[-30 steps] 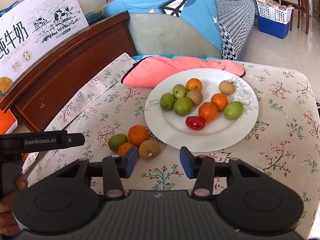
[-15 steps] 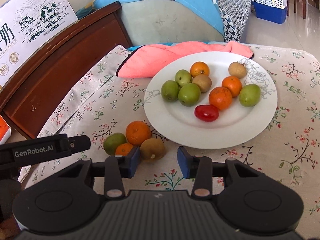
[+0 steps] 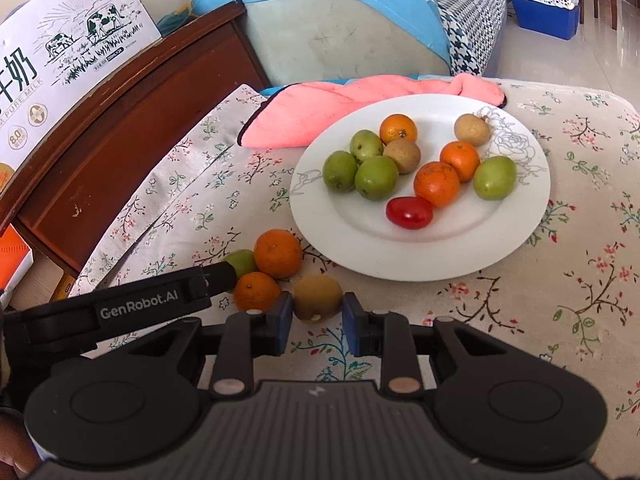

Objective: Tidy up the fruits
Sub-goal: 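Grasp the large green jujube with the left gripper while the right grasps a brown fruit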

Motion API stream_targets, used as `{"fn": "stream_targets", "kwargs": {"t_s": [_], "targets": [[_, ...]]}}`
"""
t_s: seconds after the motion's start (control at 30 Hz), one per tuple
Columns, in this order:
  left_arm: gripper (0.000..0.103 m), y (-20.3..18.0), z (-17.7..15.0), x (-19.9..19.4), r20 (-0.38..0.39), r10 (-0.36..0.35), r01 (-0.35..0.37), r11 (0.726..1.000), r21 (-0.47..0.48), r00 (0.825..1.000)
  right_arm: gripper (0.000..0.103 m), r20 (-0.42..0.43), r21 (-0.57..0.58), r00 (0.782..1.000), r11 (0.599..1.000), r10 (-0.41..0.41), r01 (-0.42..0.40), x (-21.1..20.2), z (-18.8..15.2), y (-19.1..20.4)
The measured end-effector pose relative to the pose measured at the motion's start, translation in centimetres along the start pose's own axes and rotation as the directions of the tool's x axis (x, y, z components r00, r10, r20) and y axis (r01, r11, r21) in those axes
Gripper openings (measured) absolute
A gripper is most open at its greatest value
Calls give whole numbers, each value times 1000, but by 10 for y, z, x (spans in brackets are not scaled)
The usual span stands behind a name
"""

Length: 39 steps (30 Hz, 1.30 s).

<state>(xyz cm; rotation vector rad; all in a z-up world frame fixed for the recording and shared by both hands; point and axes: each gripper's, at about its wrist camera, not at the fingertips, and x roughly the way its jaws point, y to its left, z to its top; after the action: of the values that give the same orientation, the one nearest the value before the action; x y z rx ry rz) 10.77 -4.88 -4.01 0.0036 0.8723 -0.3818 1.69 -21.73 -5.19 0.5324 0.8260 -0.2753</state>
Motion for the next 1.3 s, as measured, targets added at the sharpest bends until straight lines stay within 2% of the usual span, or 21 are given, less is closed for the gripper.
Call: {"fn": "stream_targets", "kwargs": {"t_s": [0.17, 0.33, 0.43, 0.57, 0.67, 0.77, 0.93, 1.03, 1.17, 1.3], "targets": [[87, 0, 1, 4, 11, -12, 12, 1000, -19, 1000, 27, 7, -18, 1000, 1000, -10, 10, 1, 0, 3], [76, 6, 1, 3, 0, -55, 55, 997, -52, 999, 27, 8, -11, 1000, 1000, -4, 4, 1, 0, 2], [76, 9, 1, -1, 4, -37, 38, 997, -63, 999, 27, 6, -14, 1000, 1000, -3, 3, 1, 1, 2], [76, 4, 0, 1, -9, -53, 53, 998, -18, 999, 29, -1, -8, 1000, 1000, 6, -6, 3, 2, 1], [76, -5, 0, 1, 15, -30, 30, 999, 26, 999, 31, -6, -14, 1000, 1000, 6, -6, 6, 1, 3], [75, -4, 0, 3, 15, -41, 41, 999, 9, 999, 31, 0, -42, 1000, 999, -2, 2, 6, 0, 5], [45, -4, -1, -2, 14, -96, 96, 995, 13, 995, 27, -2, -47, 1000, 999, 3, -3, 5, 0, 5], [36, -5, -2, -7, 15, -106, 106, 994, 29, 994, 27, -5, -45, 1000, 999, 1, -1, 5, 1, 5], [36, -1, -3, -7, 4, -120, 120, 993, 22, 993, 27, -8, -39, 1000, 999, -6, 6, 4, 1, 3], [41, -1, -4, -3, 13, -130, 130, 991, 22, 991, 27, -9, -21, 1000, 1000, -8, 8, 4, 2, 1]]}}
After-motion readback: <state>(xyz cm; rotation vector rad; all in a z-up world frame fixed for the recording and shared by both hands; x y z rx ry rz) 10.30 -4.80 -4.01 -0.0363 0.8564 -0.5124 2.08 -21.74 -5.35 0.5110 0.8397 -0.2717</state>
